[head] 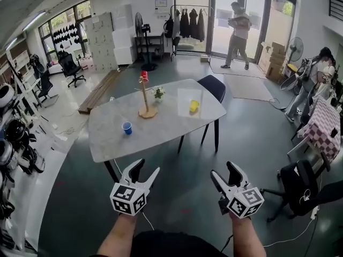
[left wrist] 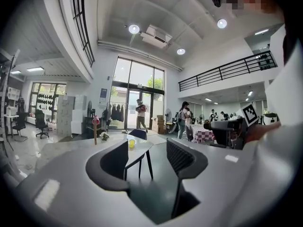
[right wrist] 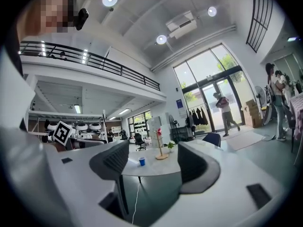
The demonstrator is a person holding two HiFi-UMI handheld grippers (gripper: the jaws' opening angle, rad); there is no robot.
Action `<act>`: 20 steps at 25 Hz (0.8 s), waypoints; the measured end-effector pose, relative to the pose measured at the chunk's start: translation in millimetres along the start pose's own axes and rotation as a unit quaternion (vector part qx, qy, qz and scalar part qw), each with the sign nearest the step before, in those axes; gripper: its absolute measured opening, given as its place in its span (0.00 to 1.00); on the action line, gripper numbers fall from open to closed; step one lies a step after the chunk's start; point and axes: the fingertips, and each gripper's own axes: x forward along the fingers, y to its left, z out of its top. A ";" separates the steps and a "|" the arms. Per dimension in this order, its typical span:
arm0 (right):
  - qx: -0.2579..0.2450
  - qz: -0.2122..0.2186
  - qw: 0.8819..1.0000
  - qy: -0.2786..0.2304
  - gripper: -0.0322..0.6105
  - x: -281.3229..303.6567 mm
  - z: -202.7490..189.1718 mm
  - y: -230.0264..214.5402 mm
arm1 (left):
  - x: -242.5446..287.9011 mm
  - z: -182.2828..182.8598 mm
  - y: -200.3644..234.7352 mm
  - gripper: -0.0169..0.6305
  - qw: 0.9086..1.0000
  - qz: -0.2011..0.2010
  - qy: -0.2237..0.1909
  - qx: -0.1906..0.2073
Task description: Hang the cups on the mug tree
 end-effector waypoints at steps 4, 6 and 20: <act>0.008 0.006 1.000 -0.005 0.53 5.7 1.7 0.9 | 0.4 8.7 4.6 0.51 1.000 0.003 -0.017 0.013; 0.013 0.005 1.000 -0.006 0.54 8.2 2.1 -0.5 | 2.0 11.2 6.7 0.56 1.000 0.006 -0.017 0.012; 0.050 0.009 0.999 0.008 0.55 16.0 -18.7 -8.3 | 10.7 -14.6 14.6 0.58 1.000 0.005 0.023 -0.007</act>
